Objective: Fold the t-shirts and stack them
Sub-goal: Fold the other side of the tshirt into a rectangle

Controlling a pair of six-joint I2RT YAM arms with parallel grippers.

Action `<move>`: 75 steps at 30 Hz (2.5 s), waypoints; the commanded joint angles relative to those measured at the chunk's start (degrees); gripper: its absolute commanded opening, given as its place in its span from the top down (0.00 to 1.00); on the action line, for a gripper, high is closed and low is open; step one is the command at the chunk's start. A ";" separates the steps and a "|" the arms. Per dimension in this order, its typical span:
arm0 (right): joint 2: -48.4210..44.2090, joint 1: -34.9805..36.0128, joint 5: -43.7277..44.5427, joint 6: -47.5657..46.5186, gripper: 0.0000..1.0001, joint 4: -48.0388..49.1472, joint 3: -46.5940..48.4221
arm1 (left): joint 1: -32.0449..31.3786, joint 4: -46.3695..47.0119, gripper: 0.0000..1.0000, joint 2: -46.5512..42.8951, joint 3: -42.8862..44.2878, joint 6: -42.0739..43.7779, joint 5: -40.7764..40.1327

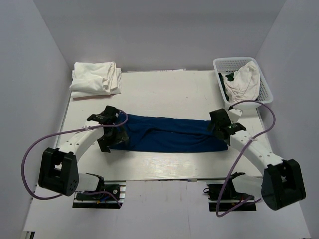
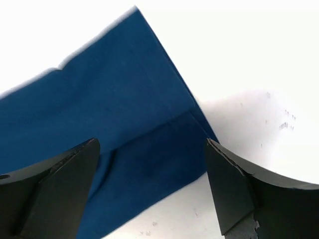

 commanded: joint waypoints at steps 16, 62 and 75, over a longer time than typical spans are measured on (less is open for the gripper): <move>14.33 0.06 -5.97 -12.87 0.10 9.77 9.72 | 0.41 12.12 0.00 28.33 28.11 6.91 1.51; 17.40 -0.38 -11.34 -16.13 0.10 11.81 2.42 | -8.29 13.61 0.21 20.26 18.35 5.42 4.49; 16.70 -0.56 -10.73 -15.86 0.10 11.64 2.16 | -11.19 19.16 1.00 17.27 13.78 5.42 17.77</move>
